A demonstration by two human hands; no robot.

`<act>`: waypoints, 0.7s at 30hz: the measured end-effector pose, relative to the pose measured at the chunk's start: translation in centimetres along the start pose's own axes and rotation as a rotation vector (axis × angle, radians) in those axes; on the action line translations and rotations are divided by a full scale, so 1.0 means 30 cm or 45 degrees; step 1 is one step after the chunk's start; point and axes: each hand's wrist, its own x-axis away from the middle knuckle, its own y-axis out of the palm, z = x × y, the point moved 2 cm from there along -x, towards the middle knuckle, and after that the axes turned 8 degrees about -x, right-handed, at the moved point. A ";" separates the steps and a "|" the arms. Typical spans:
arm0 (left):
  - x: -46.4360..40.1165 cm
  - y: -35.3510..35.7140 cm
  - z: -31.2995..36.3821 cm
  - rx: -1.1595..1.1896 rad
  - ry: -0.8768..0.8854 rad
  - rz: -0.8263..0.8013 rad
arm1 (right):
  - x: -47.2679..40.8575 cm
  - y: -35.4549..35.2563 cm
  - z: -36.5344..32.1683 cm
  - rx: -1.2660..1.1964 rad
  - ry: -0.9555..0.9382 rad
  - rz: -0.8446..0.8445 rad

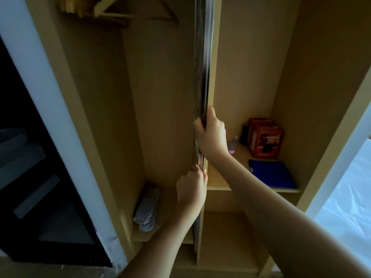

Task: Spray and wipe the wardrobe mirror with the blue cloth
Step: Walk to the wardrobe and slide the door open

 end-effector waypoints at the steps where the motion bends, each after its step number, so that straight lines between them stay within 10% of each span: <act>1: 0.014 -0.008 0.006 0.019 -0.026 -0.029 | 0.010 -0.006 -0.004 -0.004 0.005 -0.007; 21: 0.062 -0.142 0.152 -0.085 -0.063 -0.271 | 0.061 -0.187 -0.030 -0.117 -0.029 -0.241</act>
